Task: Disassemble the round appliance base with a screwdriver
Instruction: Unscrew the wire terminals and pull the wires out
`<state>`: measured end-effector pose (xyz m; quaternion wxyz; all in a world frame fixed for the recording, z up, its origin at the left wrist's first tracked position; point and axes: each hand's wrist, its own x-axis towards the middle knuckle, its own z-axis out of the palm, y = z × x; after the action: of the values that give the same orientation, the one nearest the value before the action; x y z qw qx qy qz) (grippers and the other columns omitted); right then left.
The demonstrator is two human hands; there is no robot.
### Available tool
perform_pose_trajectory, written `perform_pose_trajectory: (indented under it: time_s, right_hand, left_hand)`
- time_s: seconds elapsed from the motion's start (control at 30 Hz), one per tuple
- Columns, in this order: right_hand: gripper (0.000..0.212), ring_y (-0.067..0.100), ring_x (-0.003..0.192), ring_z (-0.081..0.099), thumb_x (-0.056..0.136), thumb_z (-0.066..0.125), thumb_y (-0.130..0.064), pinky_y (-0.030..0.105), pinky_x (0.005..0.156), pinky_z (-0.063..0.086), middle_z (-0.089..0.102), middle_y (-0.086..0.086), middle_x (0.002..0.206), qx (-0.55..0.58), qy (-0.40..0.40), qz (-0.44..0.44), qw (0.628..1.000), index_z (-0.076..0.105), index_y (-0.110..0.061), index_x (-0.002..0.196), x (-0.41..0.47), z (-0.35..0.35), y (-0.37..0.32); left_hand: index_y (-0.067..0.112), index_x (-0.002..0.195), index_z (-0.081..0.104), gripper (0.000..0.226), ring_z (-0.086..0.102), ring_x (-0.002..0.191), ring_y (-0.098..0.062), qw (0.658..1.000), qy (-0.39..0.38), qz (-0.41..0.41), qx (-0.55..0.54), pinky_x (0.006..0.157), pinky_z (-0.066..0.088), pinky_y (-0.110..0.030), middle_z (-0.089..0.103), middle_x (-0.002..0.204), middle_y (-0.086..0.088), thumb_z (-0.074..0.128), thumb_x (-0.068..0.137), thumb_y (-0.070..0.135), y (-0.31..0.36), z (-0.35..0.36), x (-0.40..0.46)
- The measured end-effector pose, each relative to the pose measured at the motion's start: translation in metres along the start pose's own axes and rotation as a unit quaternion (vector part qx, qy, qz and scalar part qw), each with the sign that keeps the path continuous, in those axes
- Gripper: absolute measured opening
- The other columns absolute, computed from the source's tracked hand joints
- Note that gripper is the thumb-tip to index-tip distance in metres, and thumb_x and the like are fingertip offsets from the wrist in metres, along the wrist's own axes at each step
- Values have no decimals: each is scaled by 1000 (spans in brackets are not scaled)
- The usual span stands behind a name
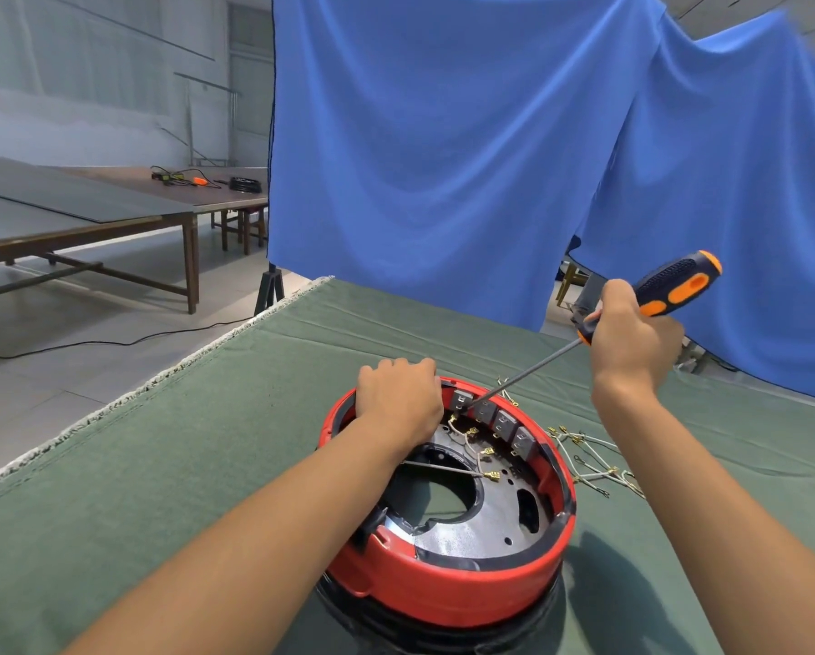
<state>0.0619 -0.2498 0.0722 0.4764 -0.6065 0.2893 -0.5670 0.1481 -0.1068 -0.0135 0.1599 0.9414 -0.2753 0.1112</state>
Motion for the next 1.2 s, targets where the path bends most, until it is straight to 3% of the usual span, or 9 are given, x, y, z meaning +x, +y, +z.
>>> perform_pose_trajectory:
  time_s: [0.1,0.27,0.47,0.63,0.87,0.97,1.1,1.2]
  right_hand:
    - [30,3,39,49,75,55,-17,13,40,40,54,-4,46,67,-4,-61,996,59,12,79,-23,-10,3]
    - [18,2,39,49,73,53,-18,11,43,41,53,-11,41,103,-33,-99,989,52,-4,61,-43,-22,4]
    - [36,2,37,48,76,53,-19,12,39,38,55,5,53,57,-13,-45,997,59,15,84,-14,-11,6]
    - [22,4,34,44,76,53,-21,11,35,33,51,0,48,22,3,0,1000,58,0,73,5,0,11]
    - [22,1,33,44,76,52,-30,10,31,31,56,0,56,0,-7,65,998,60,-10,76,16,3,13]
    - [21,0,33,45,76,53,-29,11,33,33,56,-4,51,-1,-15,65,998,57,-10,70,15,0,12]
    - [27,9,40,46,71,54,-27,20,46,38,51,-7,38,36,-13,26,999,50,-18,46,11,-13,5]
    - [28,9,38,42,67,56,-31,23,44,34,49,-9,37,98,29,26,994,53,-18,43,10,-29,1]
  left_hand:
    - [19,117,53,36,52,109,-30,1000,-1,0,1,87,35,-40,60,117,-9,25,101,35,0,-1,0]
    - [19,118,53,36,52,110,-30,1000,-4,-4,3,88,35,-40,60,118,-9,25,101,35,0,0,0]
    - [19,118,52,36,52,109,-29,1000,-2,2,5,87,36,-40,60,118,-9,25,101,35,1,-1,0]
    - [20,115,54,34,53,108,-30,1000,2,3,6,85,35,-39,61,116,-9,27,101,35,-1,1,1]
    - [20,112,55,34,54,106,-30,1000,7,9,-5,85,36,-40,62,115,-8,27,100,34,-2,2,3]
    - [20,113,55,34,54,107,-30,1000,4,12,-1,85,36,-40,62,115,-8,26,100,34,-2,2,2]
    - [19,113,54,34,53,109,-30,1000,5,13,4,85,36,-40,61,116,-9,26,100,34,-2,3,3]
    - [19,114,53,34,53,109,-30,1000,9,21,10,85,36,-39,61,117,-9,26,100,35,-3,3,3]
